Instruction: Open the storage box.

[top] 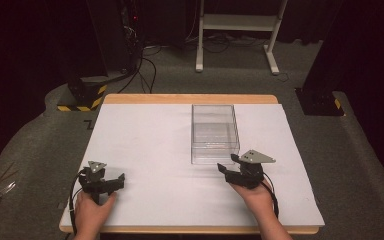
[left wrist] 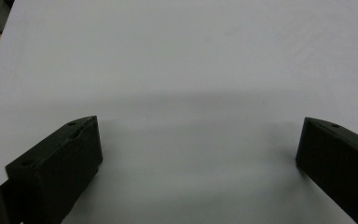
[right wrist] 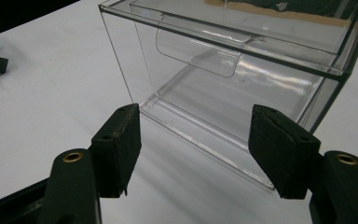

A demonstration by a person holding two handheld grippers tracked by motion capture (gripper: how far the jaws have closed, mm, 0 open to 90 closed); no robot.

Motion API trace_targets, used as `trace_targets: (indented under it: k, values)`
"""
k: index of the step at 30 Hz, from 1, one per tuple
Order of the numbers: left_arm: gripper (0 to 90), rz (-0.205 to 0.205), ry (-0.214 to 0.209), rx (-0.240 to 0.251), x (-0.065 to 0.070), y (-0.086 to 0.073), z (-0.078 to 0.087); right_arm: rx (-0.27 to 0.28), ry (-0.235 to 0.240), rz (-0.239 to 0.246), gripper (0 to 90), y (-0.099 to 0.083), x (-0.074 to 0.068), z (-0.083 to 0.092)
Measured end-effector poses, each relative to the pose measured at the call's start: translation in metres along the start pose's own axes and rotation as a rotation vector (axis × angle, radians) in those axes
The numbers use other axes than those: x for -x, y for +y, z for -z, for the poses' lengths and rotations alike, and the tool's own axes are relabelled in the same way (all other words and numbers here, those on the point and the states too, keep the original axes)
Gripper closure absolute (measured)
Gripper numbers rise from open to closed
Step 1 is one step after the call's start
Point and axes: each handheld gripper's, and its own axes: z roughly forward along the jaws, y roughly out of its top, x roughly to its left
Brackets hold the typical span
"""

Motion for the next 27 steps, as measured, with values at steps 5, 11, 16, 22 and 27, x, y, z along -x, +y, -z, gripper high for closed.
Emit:
trace_targets:
  k: [5,11,16,22,27]
  values:
    - [0.4,-0.001,0.000,0.000,0.000,0.000,0.000,0.006,-0.003,-0.005,35.4,0.003,0.001,-0.004]
    - [0.4,0.000,0.000,0.000,0.000,0.000,0.000,0.020,-0.007,0.002,37.3,0.008,-0.001,-0.010]
    - [0.4,-0.001,0.000,0.000,0.000,0.000,0.000,0.026,-0.002,-0.002,41.9,0.013,0.000,-0.016]
    - [0.4,0.000,0.000,0.000,0.000,0.000,0.000,0.034,0.012,-0.027,45.9,0.014,0.006,-0.021]
    - [0.4,0.000,0.000,0.000,0.000,0.000,0.000,0.058,0.025,-0.027,52.0,0.015,0.010,-0.024]
